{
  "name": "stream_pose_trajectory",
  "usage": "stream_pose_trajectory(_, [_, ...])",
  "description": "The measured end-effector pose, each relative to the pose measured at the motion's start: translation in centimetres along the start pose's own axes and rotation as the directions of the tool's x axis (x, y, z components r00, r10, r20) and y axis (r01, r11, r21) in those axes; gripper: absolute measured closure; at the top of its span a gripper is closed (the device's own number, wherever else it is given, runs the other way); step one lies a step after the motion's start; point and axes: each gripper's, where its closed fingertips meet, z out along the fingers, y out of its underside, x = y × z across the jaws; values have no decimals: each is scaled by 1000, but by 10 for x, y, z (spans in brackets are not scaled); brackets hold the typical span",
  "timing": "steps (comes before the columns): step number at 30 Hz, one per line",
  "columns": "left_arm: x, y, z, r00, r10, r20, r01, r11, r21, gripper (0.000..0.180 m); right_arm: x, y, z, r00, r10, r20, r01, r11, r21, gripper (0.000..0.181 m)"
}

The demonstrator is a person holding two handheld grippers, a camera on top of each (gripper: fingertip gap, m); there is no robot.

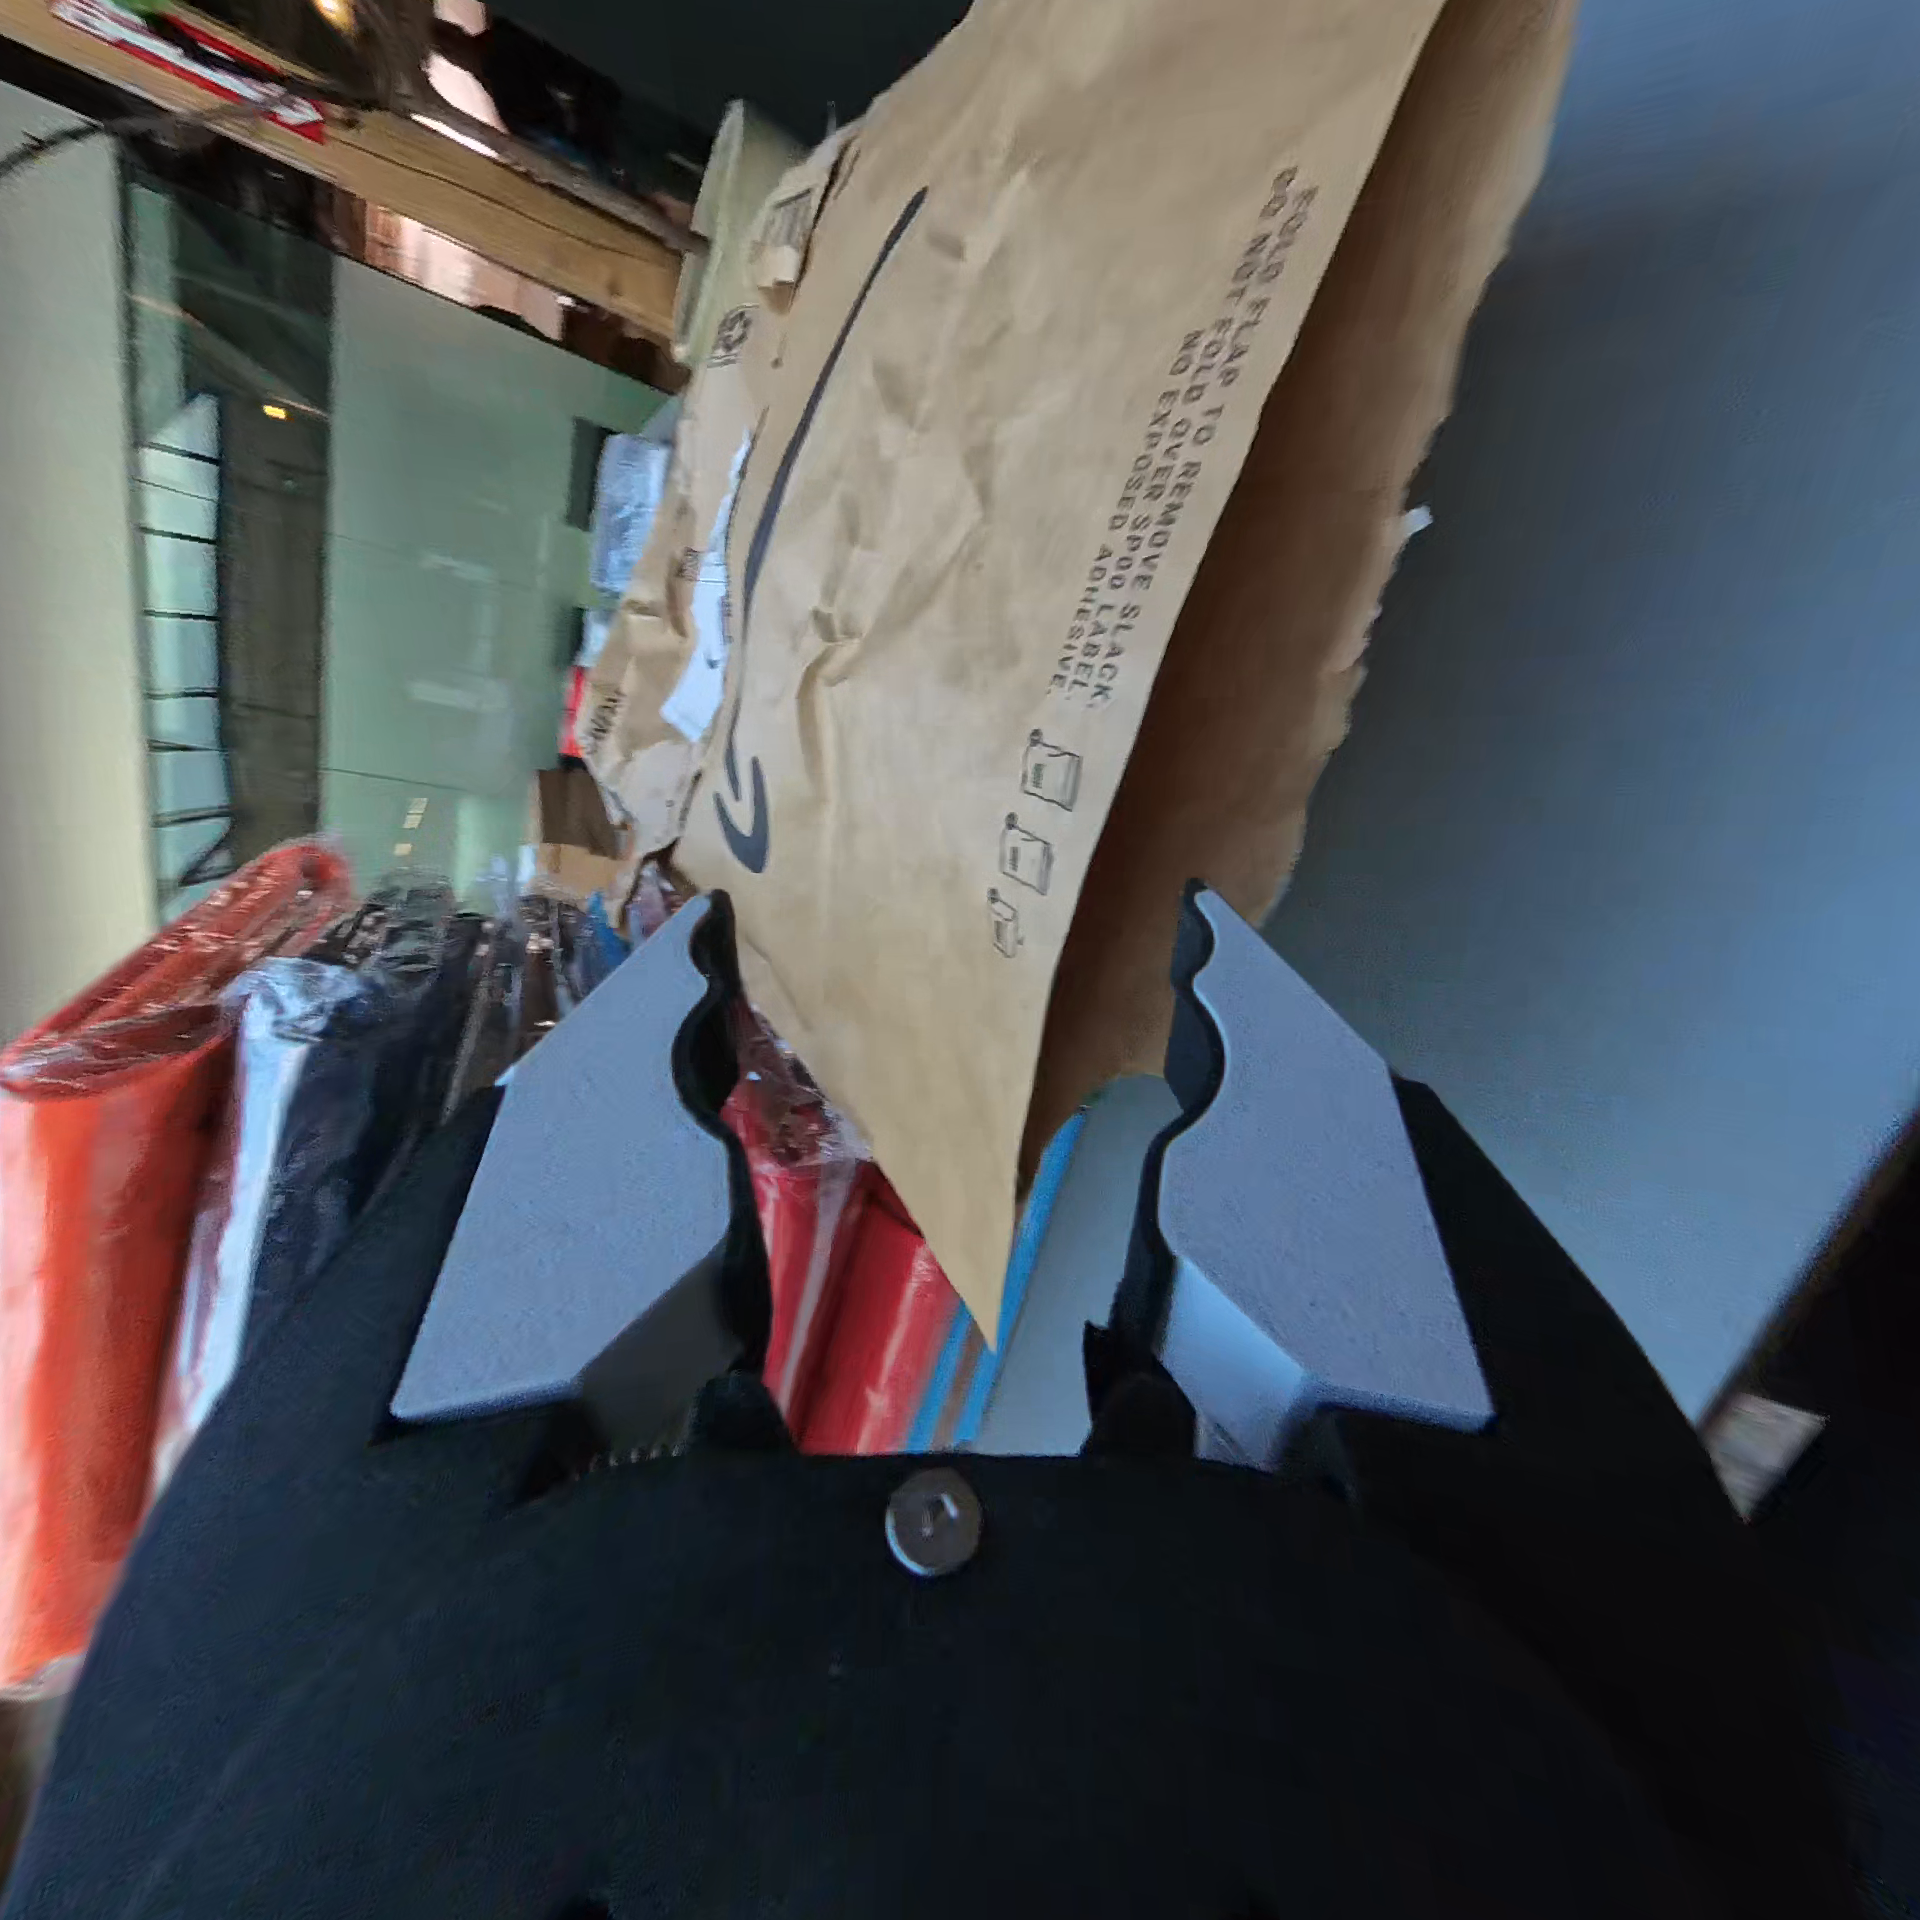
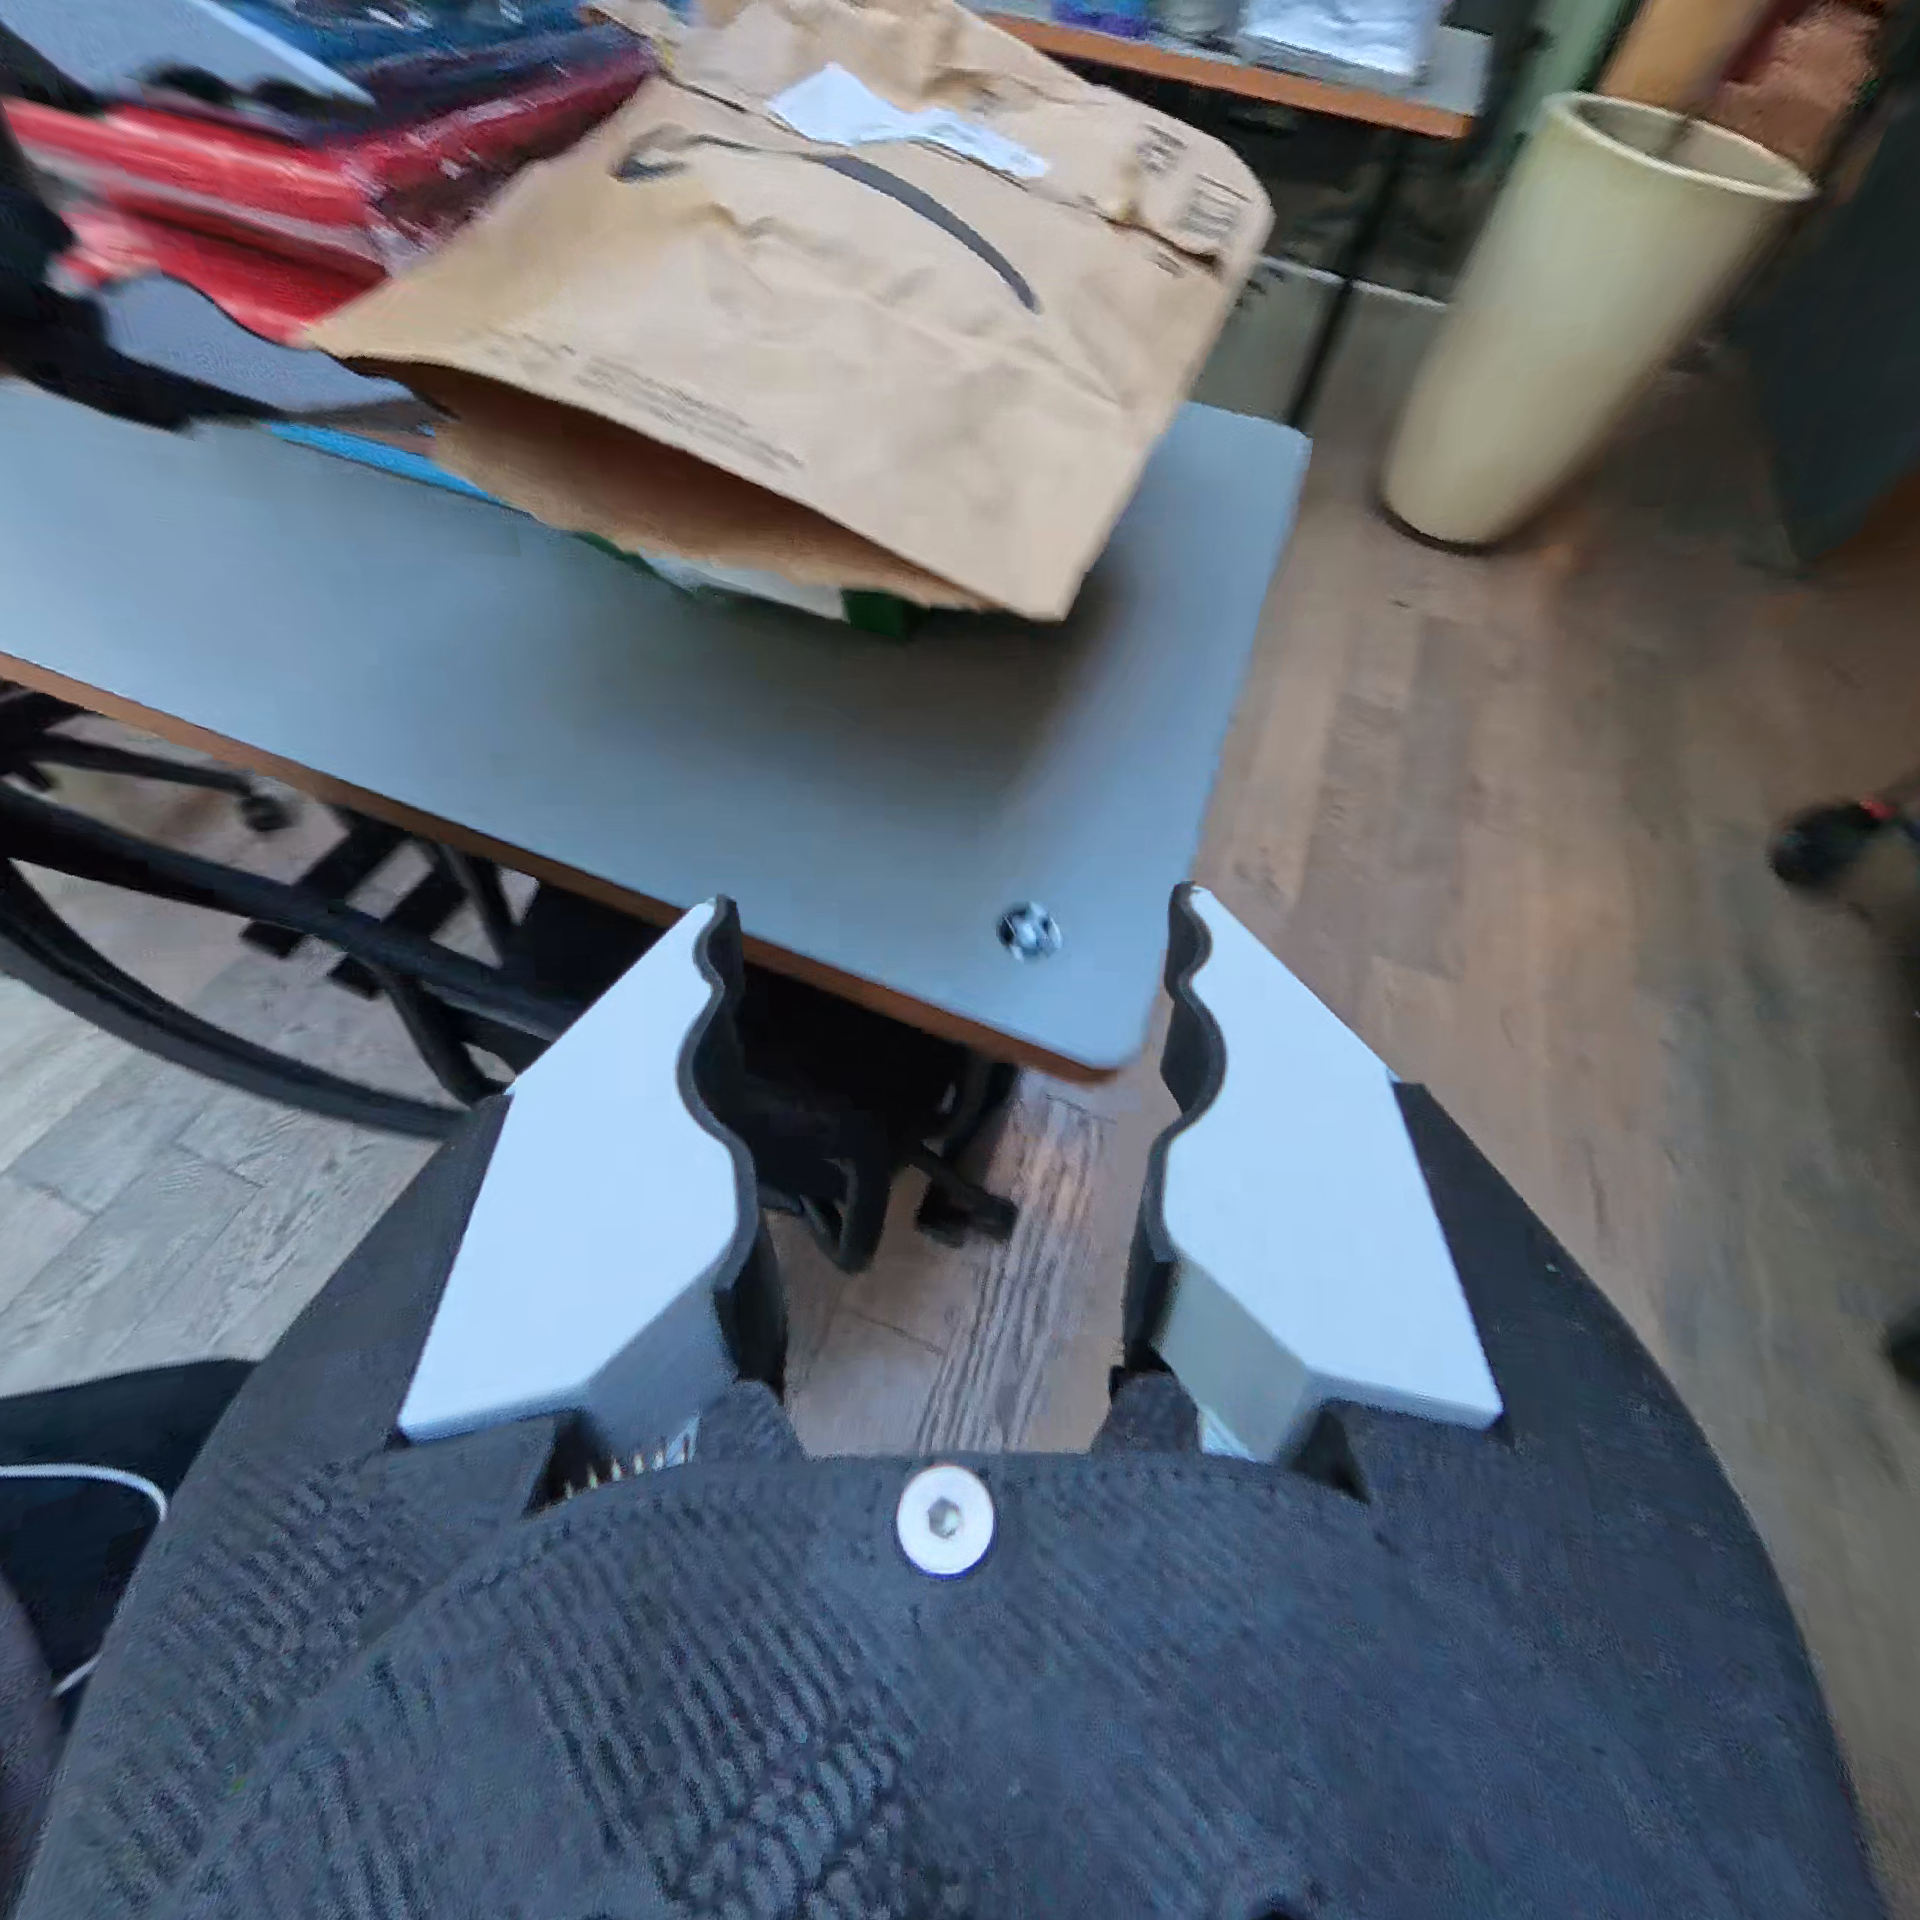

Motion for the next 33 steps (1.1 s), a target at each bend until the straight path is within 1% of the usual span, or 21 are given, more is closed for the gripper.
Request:
stream_pose_trajectory(2, [0, 5, 16, 999, 32, 18, -31, 999, -24, 97, -12, -25, 36, 997, -30, 67, 28, 999, 39, 99])
stream_pose_trajectory(5, [-4, 17, 43, 999, 43, 32, -41, 997, -67, 101, -27, -43, 78, 991, -73, 111, 66, 995, 73, 99])
stream_pose_trajectory(6, [-8, 20, 51, 998, 54, 45, -50, 996, -70, 109, -31, -45, 88, 990, -72, 122, 63, 995, 78, 99])
stream_pose_trajectory(8, [-8, 17, 61, 998, 60, 35, -59, 998, -35, 121, -40, -51, 104, 986, -46, 158, 29, 994, 108, 100])
stream_pose_trajectory(9, [-6, 12, 64, 997, 72, 23, -72, 997, -9, 139, -44, -54, 111, 982, -26, 186, 3, 992, 122, 100])
stream_pose_trajectory(10, [-7, 5, 64, 994, 106, 25, -106, 994, 26, 169, -48, -56, 117, 977, -11, 215, -17, 992, 128, 100])
stream_pose_trajectory(11, [-16, -2, 63, 985, 151, 81, -155, 987, 49, 180, -49, -57, 122, 972, -4, 237, -25, 992, 120, 100])
stream_pose_trajectory(12, [-30, -8, 61, 975, 182, 130, -189, 981, 45, 180, -48, -59, 126, 969, -9, 246, -19, 993, 114, 100])
stream_pose_trajectory(13, [-41, -12, 62, 978, 166, 126, -172, 984, 39, 180, -46, -63, 129, 968, -25, 248, -5, 993, 119, 101])
stream_pose_trajectory(16, [-92, -31, 64, 997, -48, 57, 46, 998, 49, 180, -45, -86, 134, 947, -78, 310, 30, 987, 157, 110])
stream_pose_trajectory(19, [-146, -47, 66, 970, -243, -10, 243, 969, 41, 180, -50, -110, 140, 913, -119, 391, 54, 983, 173, 121])
stream_pose_trajectory(23, [-196, -59, 59, 944, -330, 21, 328, 942, 71, 180, -66, -159, 131, 876, -133, 463, 13, 967, 254, 132])
stream_pose_trajectory(24, [-204, -61, 56, 938, -347, 26, 344, 936, 78, 180, -71, -169, 131, 873, -150, 465, 25, 964, 265, 135])
stream_pose_trajectory(26, [-211, -69, 52, 929, -368, 24, 365, 926, 99, 180, -83, -187, 134, 860, -211, 464, 83, 956, 280, 135])
stream_pose_trajectory(28, [-212, -76, 50, 933, -358, 29, 353, 929, 112, 180, -104, -201, 142, 831, -310, 463, 182, 936, 301, 135])
stream_pose_trajectory(29, [-211, -79, 49, 938, -347, 26, 341, 933, 118, 180, -113, -205, 151, 822, -384, 420, 268, 913, 309, 135])
stream_pose_trajectory(30, [-209, -83, 48, 942, -336, 20, 332, 936, 118, 180, -117, -209, 165, 816, -469, 338, 370, 873, 318, 135])
stream_pose_trajectory(31, [-207, -86, 47, 946, -324, 15, 320, 940, 117, 180, -120, -212, 181, 788, -567, 240, 482, 811, 333, 135])
stream_pose_trajectory(32, [-205, -88, 47, 951, -310, 9, 307, 944, 116, 180, -122, -211, 199, 745, -650, 153, 582, 744, 326, 134])
stream_pose_trajectory(33, [-204, -91, 47, 953, -302, 3, 300, 947, 117, 180, -123, -206, 218, 703, -703, 103, 656, 698, 289, 132])
